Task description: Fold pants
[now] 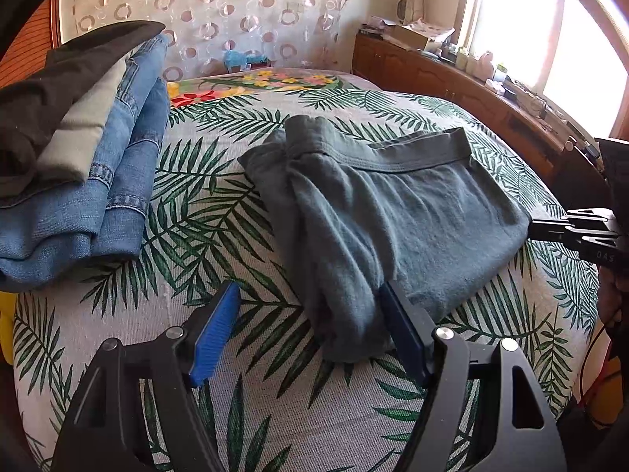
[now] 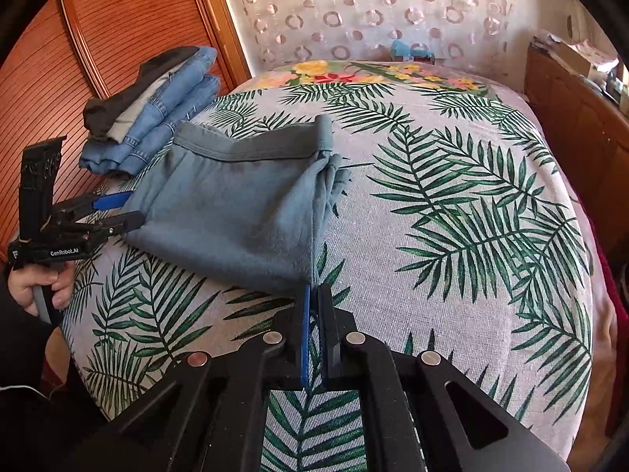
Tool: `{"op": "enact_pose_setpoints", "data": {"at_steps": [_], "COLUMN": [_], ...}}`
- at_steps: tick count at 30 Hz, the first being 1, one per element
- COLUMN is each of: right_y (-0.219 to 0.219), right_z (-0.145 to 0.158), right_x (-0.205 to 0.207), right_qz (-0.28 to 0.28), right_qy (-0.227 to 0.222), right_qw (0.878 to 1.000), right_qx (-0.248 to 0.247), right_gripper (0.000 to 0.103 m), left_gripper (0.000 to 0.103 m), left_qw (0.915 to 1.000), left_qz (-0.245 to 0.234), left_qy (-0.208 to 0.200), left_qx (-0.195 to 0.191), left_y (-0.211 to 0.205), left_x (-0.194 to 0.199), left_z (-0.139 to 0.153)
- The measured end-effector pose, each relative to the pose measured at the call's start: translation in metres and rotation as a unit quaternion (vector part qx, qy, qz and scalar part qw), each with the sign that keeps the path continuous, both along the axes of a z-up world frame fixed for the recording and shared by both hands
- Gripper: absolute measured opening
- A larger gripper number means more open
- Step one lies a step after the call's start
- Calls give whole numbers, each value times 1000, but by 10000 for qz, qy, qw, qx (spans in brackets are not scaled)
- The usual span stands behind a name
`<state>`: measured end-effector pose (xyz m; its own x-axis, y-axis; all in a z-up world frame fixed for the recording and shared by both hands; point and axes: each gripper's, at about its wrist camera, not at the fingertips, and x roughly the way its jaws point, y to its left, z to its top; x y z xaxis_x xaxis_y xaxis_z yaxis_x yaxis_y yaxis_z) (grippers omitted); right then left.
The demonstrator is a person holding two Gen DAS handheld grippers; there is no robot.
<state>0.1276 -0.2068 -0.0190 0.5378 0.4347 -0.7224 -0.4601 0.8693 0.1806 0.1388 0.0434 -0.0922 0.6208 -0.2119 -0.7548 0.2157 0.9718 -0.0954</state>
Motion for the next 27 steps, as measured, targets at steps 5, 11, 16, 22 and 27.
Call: {"op": "enact_pose_setpoints", "data": {"at_steps": [5,11,16,22,27], "right_y": [-1,-6,2,25,38], "right_z": [6,25,36,23,12], "right_x": [1,0,4,21,40], "right_qz": [11,-116,-231,-272,-272], "right_qy": [-20,-244,-449,-379,-306], "right_qw": [9999,9995,9987,9989,9991], "right_qx": [-103,-157,-112,-80,-137], "right_gripper": [3,7,29,53,53], "left_gripper": [75,75,75,76,76], "left_qw": [10000,10000,10000,10000,10000], "left_qz": [-10,-9,-9,-3,0], "left_qy": [2,0,1,-1,1], "left_qx": [-17,-11,-9,0,1], "left_y": [0,0,0,0,0], "left_x": [0,0,0,0,0], "left_z": [0,0,0,0,0]}}
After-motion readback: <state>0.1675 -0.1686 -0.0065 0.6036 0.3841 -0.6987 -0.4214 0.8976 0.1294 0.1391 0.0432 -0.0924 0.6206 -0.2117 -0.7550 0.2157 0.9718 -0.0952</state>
